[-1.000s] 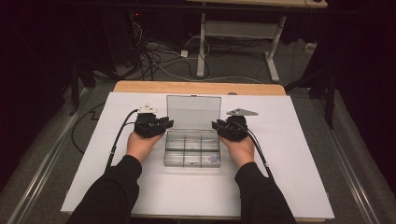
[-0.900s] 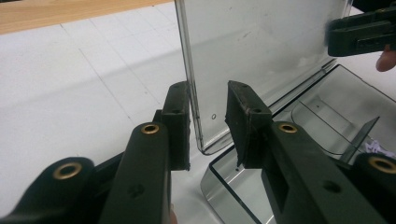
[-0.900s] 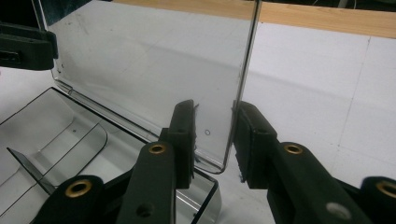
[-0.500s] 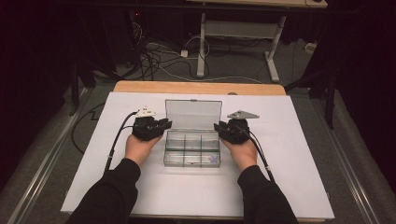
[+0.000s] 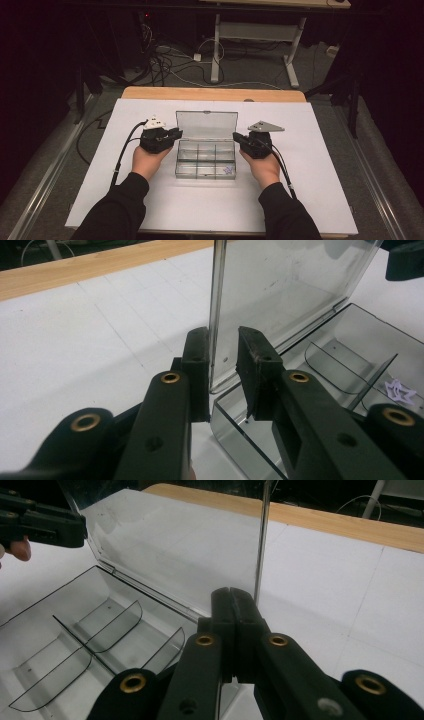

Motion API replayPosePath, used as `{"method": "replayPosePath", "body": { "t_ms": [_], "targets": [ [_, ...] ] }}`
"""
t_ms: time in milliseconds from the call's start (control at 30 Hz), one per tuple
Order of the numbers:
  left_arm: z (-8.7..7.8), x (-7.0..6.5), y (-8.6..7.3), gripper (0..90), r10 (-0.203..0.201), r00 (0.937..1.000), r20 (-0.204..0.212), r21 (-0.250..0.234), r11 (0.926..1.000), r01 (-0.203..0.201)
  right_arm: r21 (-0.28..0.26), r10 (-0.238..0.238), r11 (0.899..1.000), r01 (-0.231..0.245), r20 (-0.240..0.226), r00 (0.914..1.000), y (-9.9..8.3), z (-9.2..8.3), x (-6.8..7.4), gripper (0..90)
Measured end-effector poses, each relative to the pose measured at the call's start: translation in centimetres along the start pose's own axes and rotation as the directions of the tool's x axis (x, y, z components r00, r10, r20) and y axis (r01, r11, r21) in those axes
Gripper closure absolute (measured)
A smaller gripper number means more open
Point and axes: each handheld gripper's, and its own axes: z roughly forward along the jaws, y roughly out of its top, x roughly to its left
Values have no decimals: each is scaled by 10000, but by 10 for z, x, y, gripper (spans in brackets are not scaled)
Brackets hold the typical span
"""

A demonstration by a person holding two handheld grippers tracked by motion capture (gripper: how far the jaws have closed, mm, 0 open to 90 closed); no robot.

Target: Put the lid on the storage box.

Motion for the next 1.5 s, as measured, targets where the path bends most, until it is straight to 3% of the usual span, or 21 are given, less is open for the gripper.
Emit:
{"method": "replayPosePath", "body": {
  "t_ms": [400,567,767,900,1033,1500],
  "targets": [
    [-7,-5,-6,733,200,9998,62,15,9998,-200,-59,1,10000,-2,-51,10000,1,0,5,900],
    [-17,-8,-17,705,284,9996,-73,-130,9995,-285,-39,-37,10000,37,-116,9999,-1,-3,9,900],
    [-28,-16,-34,746,315,9990,317,-248,9992,-307,-127,-62,9999,59,-225,9997,-7,-6,15,900],
    [-30,-27,-35,809,595,9952,777,-237,9980,-578,-104,-149,9998,147,-183,9997,-12,-9,17,900],
    [-33,-34,-34,847,522,9928,1077,-267,9984,-496,-58,-229,9997,228,-173,9996,-18,-11,20,900],
    [-37,-44,-39,846,388,9904,1330,-389,9987,-339,135,-480,9988,480,-31,9988,-41,-19,25,900]
  ]
}}
